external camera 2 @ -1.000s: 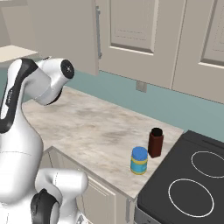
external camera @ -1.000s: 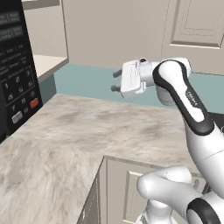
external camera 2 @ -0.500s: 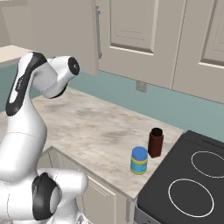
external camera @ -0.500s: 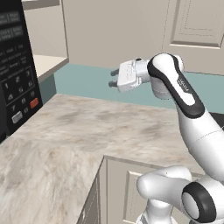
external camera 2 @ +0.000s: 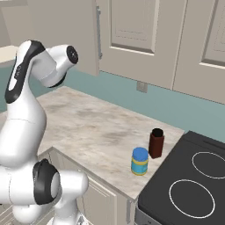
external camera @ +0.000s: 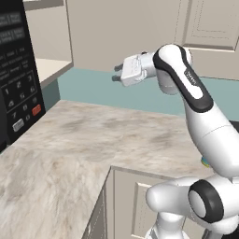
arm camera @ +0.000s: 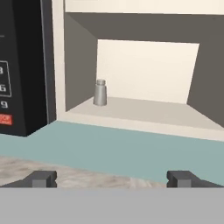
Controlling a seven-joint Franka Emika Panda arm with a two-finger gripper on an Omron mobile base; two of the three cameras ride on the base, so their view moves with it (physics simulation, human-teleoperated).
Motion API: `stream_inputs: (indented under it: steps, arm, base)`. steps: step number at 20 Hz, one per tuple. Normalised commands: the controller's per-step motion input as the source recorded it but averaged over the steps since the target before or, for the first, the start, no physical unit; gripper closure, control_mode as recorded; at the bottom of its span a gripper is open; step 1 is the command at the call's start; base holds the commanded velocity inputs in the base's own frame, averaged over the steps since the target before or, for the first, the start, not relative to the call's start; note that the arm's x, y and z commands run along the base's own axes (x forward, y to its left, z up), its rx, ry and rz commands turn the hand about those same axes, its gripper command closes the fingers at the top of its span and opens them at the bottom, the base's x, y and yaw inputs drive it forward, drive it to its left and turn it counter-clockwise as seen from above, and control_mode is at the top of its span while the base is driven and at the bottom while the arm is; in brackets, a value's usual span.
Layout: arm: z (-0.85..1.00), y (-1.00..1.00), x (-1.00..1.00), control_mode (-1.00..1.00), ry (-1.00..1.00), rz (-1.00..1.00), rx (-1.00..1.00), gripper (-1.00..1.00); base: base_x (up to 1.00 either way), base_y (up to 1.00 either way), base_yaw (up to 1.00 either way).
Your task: Collect the paprika, mayonnaise, and shaker from the cabinet and place them next to the stove.
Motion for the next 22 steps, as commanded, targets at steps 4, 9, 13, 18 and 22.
stream_inputs:
  steps: [4,9,13,18,22]
  arm:
    - [0.28,0.13,0.12,-1.00,0.00,0.00,-0.02,-1.00]
    - [0.00,0.01,0.01,-1.00,0.00,0.00,0.00,-1.00]
    - [0.10,0.03,0.09,-1.00,0.00,0.00,0.00,-1.00]
    - [0.27,0.21,0.14,-1.00,0.00,0.00,0.00,-1.00]
    - [0.22,0.23,0.16,-1.00,0.00,0.00,0.00,-1.00]
  base:
    - [0.00,0.00,0.00]
    - [0.00,0.00,0.00]
    - [0.00,0.00,0.00]
    - [0.00,0.00,0.00]
    - [0.00,0.00,0.00]
